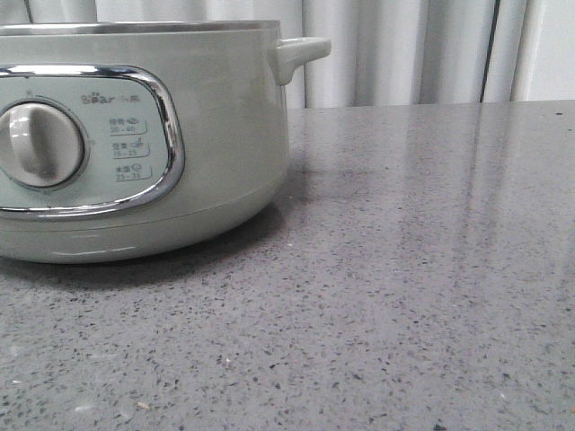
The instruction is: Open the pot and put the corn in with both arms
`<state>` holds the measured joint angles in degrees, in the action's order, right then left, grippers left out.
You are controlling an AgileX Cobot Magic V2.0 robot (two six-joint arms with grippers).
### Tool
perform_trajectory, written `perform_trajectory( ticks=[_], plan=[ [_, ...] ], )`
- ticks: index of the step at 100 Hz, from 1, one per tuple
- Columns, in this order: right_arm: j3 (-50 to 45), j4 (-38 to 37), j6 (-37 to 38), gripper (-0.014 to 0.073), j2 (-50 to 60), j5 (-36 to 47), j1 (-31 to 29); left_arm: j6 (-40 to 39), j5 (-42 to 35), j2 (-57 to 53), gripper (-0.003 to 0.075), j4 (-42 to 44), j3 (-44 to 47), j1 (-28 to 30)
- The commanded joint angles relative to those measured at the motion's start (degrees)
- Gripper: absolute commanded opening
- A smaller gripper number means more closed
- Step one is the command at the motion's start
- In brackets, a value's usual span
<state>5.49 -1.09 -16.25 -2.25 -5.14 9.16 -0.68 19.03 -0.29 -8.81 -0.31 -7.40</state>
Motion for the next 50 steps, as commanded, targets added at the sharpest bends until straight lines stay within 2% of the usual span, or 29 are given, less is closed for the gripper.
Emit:
perform_trajectory(
  ticks=[1, 8, 16, 27, 50],
  plan=[
    [-3.78, 0.53, -0.14, -0.0044, -0.42, 7.13, -3.47, -0.65, -1.65, -1.66, -0.002, -0.69, 1.63, 0.16],
    [-7.08, 0.53, -0.14, -0.0044, 0.5, 5.14, -4.91, -0.65, -1.65, -1.66, -0.002, -0.69, 1.63, 0.16],
    [-6.77, 1.09, -0.14, -0.0044, 2.41, -5.53, -5.6, -0.65, -1.65, -1.66, -0.002, -0.69, 1.63, 0.16],
    [-7.06, 1.62, -0.14, -0.0044, 4.23, -12.65, -5.9, -0.65, -1.65, -1.66, -0.002, -0.69, 1.63, 0.16],
    [-7.06, 1.62, -0.14, -0.0044, 4.09, -12.01, -5.9, -0.65, -1.65, -1.66, -0.002, -0.69, 1.63, 0.16]
  ],
)
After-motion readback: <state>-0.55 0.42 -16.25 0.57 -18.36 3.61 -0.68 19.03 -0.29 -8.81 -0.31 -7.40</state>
